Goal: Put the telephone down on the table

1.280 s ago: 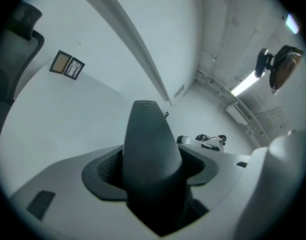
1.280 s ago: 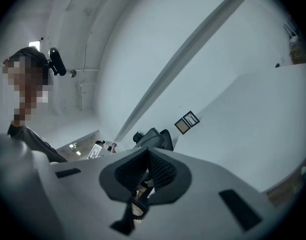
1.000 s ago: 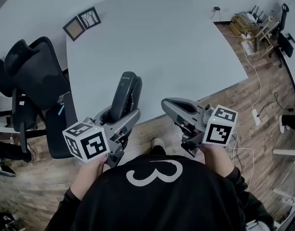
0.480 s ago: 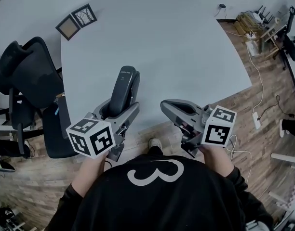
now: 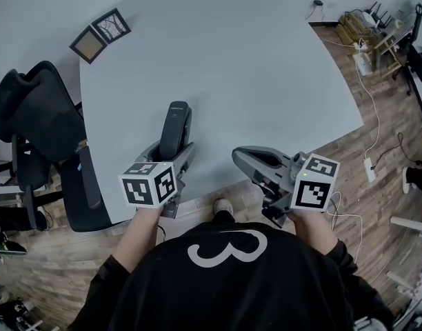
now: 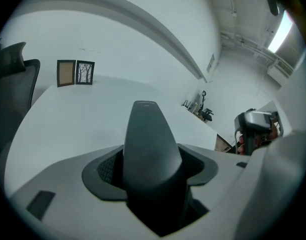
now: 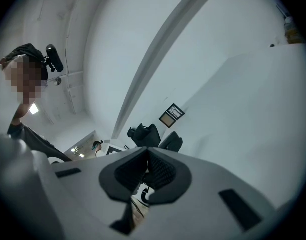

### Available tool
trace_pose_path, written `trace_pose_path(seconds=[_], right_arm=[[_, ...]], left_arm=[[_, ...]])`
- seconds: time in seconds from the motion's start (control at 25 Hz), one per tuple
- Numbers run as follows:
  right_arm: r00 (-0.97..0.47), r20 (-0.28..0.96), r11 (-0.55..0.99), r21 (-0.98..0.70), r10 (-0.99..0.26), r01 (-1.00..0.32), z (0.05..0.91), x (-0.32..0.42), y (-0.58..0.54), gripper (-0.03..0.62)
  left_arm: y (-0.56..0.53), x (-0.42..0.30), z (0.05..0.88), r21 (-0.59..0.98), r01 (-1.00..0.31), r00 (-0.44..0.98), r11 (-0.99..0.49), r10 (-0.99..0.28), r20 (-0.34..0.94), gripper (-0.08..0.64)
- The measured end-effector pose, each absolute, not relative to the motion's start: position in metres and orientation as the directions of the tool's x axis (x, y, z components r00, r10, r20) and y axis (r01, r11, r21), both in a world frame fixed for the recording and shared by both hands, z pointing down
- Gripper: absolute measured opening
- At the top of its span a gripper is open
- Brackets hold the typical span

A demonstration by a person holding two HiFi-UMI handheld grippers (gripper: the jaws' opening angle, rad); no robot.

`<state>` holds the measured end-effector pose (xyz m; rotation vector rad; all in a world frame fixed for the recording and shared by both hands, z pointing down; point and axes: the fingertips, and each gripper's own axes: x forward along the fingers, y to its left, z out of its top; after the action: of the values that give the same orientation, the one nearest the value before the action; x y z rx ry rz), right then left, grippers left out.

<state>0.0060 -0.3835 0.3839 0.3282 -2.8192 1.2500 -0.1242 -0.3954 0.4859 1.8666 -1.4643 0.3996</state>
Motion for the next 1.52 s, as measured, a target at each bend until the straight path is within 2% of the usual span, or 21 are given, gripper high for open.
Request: trace_pose_path(seconds=[0.8, 1.44, 1.52], right_arm=[[-0.967, 0.152, 0.628, -0.738, -0.205, -0.249, 0.402, 0.030, -0.388, 0.011], [-0.964, 0.163, 0.623, -0.738, -0.209, -0.260, 0.400, 0.031, -0.385, 0.009], [-0.965, 0.154, 0.627, -0.737, -0.211, -0.254, 0.397, 0.029, -0.384, 0.011]], left_arm=[[-0.420, -0.108, 0.559, 0.250, -0.965, 0.241, -0.082, -0.659, 0.712, 0.307], [-0.431, -0.103, 0.571, 0.052, -0.991, 0.120, -0.124, -0.646, 0.753, 0.313], [-0.433, -0.102, 0.575, 0.024, -0.987, 0.120, -0.156, -0.640, 0.759, 0.338]])
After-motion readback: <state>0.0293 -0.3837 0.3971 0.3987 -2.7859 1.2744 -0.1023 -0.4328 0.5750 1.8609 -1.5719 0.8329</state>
